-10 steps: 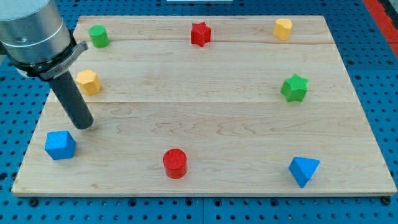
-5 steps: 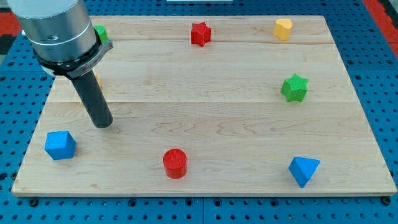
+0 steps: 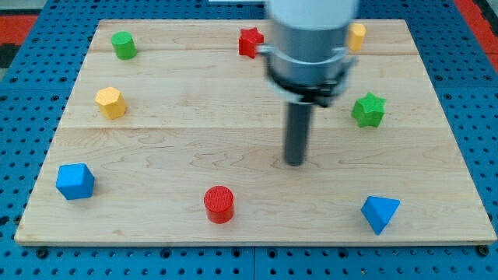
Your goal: Move the blue triangle towards the red circle
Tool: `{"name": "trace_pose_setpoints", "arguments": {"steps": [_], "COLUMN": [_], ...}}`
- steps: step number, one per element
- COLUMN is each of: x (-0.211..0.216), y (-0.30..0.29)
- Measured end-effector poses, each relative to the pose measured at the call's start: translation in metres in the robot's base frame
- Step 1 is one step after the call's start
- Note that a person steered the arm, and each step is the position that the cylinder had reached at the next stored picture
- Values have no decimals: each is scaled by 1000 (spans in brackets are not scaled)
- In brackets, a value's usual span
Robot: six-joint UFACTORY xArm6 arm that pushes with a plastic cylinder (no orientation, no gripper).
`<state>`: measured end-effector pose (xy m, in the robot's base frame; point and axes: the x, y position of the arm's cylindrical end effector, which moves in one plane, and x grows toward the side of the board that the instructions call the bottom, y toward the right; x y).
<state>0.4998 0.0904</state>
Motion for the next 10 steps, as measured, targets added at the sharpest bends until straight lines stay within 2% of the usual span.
{"name": "trace_pose_setpoints", "arguments": {"steps": [1,2,3,4,5,6,7,8,9,10], "x": [-8,20,72,83,72,57,9,19,63,64], "y": [71,104,144,85,2,46,3,-44,-37,-76]}}
